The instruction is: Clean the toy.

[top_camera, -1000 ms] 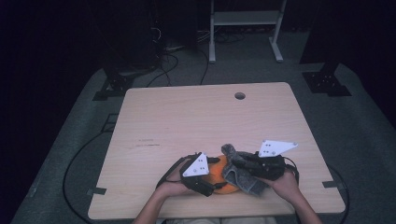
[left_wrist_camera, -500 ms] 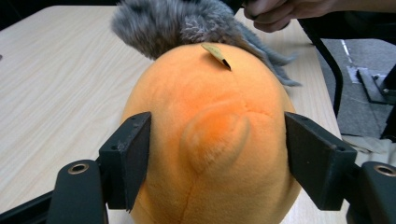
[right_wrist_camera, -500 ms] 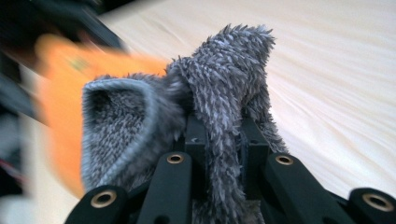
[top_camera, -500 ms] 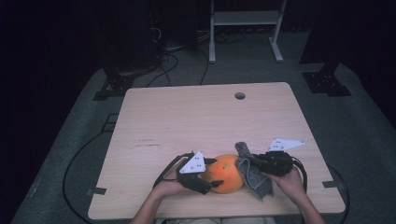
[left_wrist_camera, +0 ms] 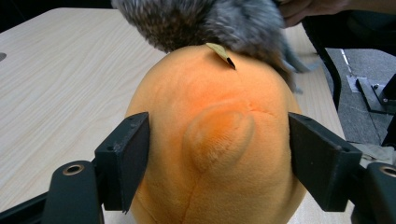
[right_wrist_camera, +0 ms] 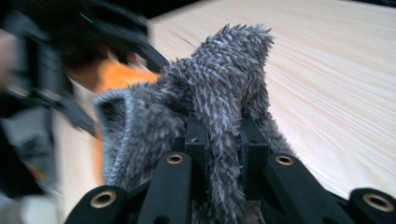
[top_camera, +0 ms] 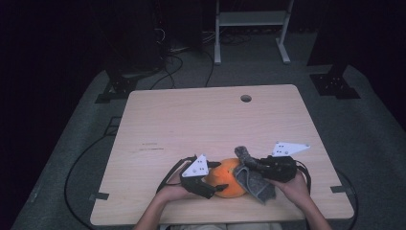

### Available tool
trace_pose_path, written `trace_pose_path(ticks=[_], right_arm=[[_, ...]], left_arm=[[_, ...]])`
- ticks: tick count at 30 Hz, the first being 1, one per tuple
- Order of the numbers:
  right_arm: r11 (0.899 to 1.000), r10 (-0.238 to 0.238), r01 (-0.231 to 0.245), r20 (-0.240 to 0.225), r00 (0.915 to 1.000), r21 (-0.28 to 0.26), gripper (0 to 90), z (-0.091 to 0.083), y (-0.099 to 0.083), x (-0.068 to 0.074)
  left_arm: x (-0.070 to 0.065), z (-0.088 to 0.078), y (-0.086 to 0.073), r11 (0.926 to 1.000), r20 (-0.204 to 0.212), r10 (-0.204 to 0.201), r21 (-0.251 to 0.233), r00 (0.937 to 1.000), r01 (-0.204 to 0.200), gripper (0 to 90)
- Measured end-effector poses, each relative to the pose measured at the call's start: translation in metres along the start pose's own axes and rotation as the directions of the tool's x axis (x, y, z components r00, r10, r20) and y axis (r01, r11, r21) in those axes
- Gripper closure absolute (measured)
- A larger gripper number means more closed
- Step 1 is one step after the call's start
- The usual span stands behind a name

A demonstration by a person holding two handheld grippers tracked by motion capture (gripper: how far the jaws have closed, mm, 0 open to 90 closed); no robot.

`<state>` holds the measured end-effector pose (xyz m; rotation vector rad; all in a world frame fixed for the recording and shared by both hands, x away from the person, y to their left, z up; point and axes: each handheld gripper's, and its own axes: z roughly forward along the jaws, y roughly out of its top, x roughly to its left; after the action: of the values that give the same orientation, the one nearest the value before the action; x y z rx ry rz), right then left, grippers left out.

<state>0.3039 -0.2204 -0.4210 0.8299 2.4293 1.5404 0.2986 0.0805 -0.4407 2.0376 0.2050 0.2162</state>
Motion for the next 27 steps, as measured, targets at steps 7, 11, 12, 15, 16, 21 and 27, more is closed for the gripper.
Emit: trace_pose_path(ticks=[7, 11, 12, 15, 16, 21, 27], right_arm=[[0.997, -0.029, 0.029, 0.011, 0.9995, -0.07, 76.9, -0.015, 0.012, 0.013], [0.992, -0.091, 0.087, -0.037, 0.9952, -0.086, 76.9, -0.008, 0.028, 0.035], [0.992, -0.091, 0.087, -0.037, 0.9952, -0.086, 76.9, -0.008, 0.028, 0.035], [0.996, -0.081, 0.08, -0.034, 0.9961, -0.025, 77.0, 0.008, 0.017, 0.031], [0.996, -0.081, 0.08, -0.034, 0.9961, -0.025, 77.0, 0.008, 0.017, 0.031], [1.0, -0.024, 0.024, 0.051, 0.9984, 0.0, 77.0, -0.004, 0.002, 0.007], [0.996, -0.018, 0.021, 0.041, 0.999, -0.082, 76.8, -0.016, 0.011, 0.015]], left_arm=[[-0.004, 0.006, 0.004, 0.9997, -0.014, 0.025, -0.007, 0.9996, -0.025, 22.8], [-0.006, 0.008, 0.005, 0.9994, -0.02, 0.031, -0.013, 0.9993, -0.032, 23.1], [-0.006, 0.008, 0.005, 0.9994, -0.02, 0.031, -0.013, 0.9993, -0.032, 23.2], [-0.005, 0.006, 0.002, 0.9996, -0.018, 0.026, -0.004, 0.9995, -0.026, 23.4], [-0.005, 0.006, 0.002, 0.9996, -0.018, 0.026, -0.004, 0.9995, -0.026, 23.4], [-0.003, 0.006, 0.002, 0.9999, -0.015, 0.007, -0.009, 0.9999, -0.007, 23.4], [-0.004, 0.011, 0.006, 0.9997, -0.018, 0.023, -0.008, 0.9996, -0.023, 23.3]])
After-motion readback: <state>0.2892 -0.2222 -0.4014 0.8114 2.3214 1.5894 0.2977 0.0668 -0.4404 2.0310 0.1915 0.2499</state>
